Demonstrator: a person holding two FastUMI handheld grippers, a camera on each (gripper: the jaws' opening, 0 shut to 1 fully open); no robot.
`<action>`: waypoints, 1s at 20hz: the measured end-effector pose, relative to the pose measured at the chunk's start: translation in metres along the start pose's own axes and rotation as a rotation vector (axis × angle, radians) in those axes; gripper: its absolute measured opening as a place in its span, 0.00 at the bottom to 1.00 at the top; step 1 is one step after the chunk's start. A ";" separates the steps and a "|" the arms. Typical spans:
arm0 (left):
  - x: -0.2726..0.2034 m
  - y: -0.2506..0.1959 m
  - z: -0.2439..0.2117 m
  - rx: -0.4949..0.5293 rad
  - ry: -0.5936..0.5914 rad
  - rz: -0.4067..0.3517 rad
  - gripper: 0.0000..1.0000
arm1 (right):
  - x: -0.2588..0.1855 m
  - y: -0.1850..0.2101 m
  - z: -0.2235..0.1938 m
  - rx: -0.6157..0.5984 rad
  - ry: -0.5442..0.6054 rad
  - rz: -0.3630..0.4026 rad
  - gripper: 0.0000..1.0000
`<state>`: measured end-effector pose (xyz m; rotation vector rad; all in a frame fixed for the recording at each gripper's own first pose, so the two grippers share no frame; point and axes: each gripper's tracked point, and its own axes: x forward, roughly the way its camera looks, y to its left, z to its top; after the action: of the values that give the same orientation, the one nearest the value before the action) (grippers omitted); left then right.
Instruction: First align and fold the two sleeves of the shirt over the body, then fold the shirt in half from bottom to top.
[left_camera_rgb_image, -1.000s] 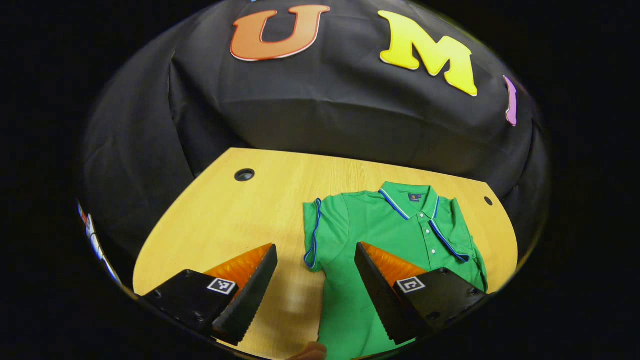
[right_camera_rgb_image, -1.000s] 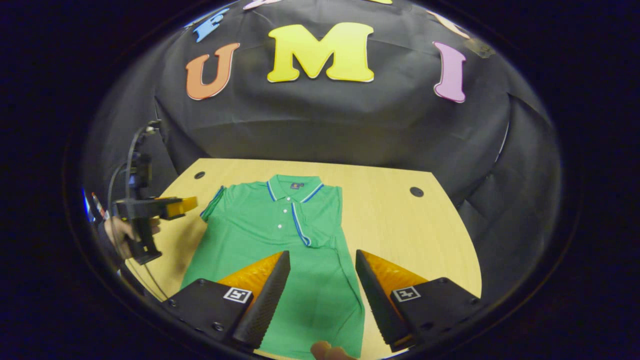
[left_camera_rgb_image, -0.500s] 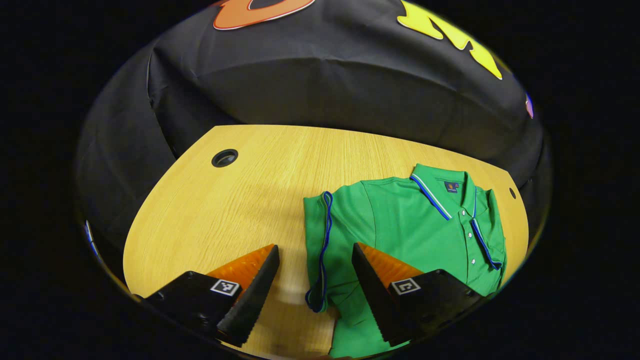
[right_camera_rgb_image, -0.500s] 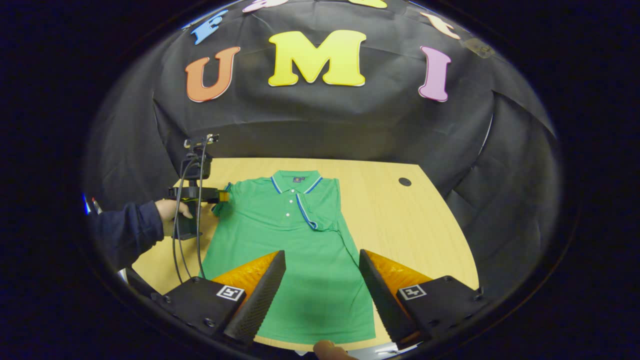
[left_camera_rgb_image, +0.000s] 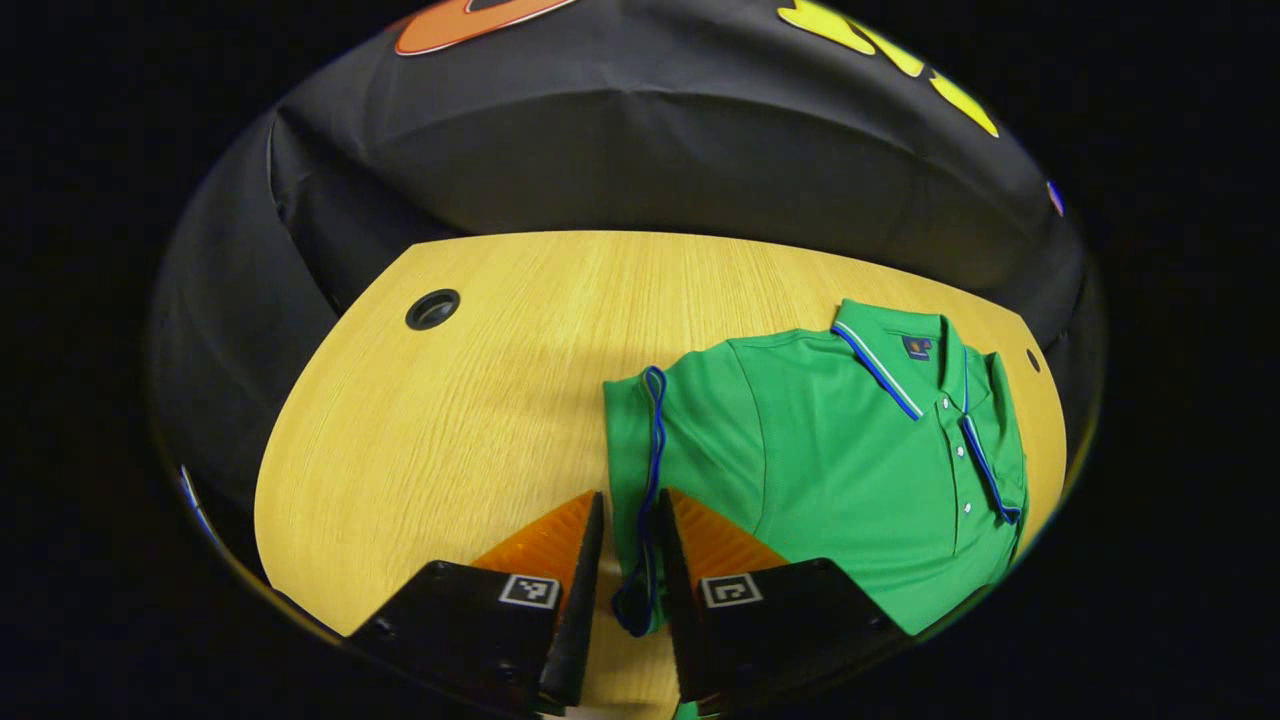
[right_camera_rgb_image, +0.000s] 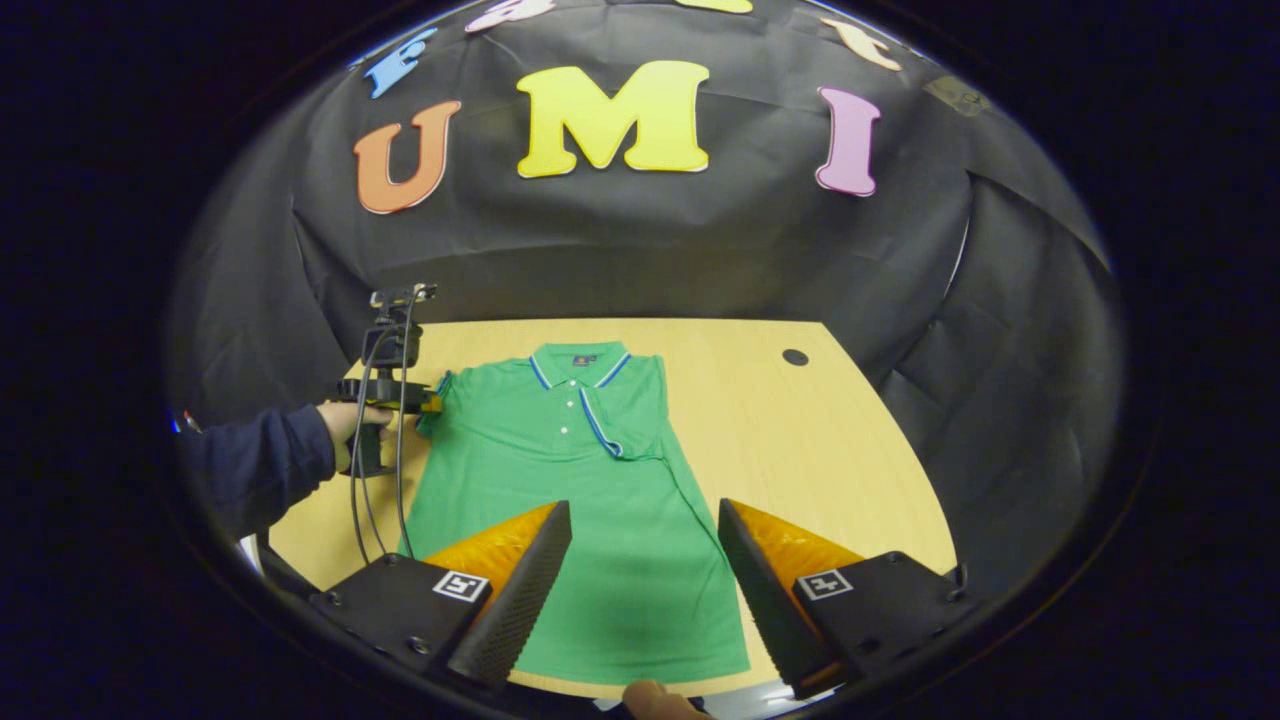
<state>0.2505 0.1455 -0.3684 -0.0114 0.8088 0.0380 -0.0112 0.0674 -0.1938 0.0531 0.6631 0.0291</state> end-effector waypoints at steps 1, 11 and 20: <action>0.001 -0.002 0.001 0.016 0.005 0.002 0.25 | -0.001 0.000 0.001 -0.006 -0.004 0.004 0.95; -0.019 -0.026 0.026 0.096 -0.025 0.003 0.04 | -0.009 -0.013 0.019 -0.033 -0.056 0.012 0.96; -0.048 -0.124 0.053 0.207 -0.090 -0.084 0.04 | -0.009 -0.040 0.020 0.023 -0.067 -0.002 0.95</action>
<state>0.2605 0.0216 -0.2977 0.1507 0.7189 -0.1234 -0.0059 0.0263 -0.1745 0.0748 0.5965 0.0175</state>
